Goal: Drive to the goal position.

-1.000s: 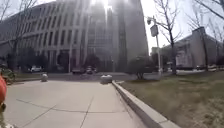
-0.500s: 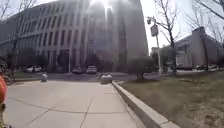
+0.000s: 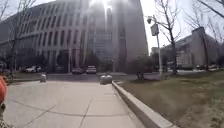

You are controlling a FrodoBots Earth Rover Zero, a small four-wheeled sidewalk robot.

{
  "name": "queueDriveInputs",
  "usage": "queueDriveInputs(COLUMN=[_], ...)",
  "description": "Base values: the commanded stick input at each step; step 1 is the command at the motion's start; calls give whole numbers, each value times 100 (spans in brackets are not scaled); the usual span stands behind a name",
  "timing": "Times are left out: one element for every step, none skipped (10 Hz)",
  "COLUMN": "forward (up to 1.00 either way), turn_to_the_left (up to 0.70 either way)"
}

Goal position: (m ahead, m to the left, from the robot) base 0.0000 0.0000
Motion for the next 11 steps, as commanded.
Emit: queueDriveInputs(forward=[59,67,63,50,38,25,13,0,32,64,70], turn_to_the_left=[29,32,30,24,18,12,6,0,15,31,34])
